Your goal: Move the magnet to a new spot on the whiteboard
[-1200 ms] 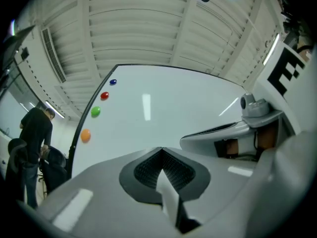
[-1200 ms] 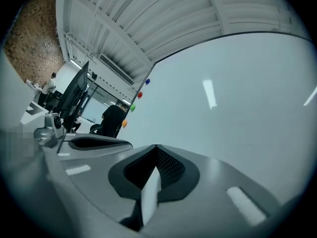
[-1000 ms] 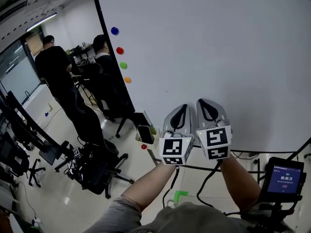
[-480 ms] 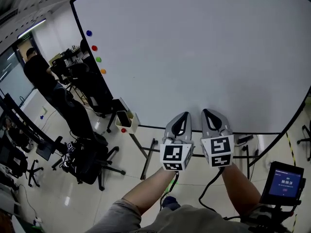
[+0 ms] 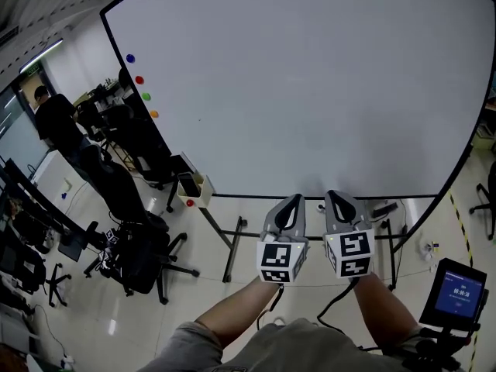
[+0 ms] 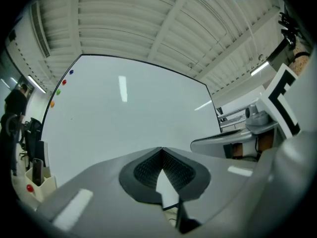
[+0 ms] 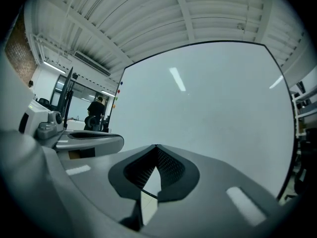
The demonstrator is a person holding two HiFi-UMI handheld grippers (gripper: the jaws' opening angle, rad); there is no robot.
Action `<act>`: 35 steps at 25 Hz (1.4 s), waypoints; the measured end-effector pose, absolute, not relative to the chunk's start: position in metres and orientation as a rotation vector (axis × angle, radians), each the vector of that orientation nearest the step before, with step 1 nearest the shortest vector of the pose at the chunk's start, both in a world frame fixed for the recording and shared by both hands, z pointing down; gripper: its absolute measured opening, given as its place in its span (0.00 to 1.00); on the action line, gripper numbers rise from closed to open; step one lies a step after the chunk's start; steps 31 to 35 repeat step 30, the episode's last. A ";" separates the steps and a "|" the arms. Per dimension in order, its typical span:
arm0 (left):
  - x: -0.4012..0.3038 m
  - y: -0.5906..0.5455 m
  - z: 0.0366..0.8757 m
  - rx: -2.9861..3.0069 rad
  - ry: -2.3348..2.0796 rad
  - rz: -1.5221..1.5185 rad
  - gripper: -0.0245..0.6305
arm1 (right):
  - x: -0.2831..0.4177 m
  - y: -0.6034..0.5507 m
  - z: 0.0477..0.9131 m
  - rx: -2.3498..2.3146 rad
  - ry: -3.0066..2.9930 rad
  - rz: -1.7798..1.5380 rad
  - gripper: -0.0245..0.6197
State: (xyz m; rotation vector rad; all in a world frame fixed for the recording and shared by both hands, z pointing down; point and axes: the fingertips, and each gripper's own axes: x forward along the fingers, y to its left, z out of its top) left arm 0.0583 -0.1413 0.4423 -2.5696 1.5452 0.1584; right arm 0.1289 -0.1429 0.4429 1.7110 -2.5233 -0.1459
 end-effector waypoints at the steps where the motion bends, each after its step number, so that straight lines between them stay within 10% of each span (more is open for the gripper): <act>1: 0.057 -0.139 0.443 -2.576 1.535 0.163 0.04 | 0.127 -0.140 0.445 1.719 -2.515 -0.143 0.04; 35: 0.057 -0.146 0.439 -2.659 1.454 0.225 0.04 | 0.119 -0.141 0.430 1.761 -2.444 -0.202 0.04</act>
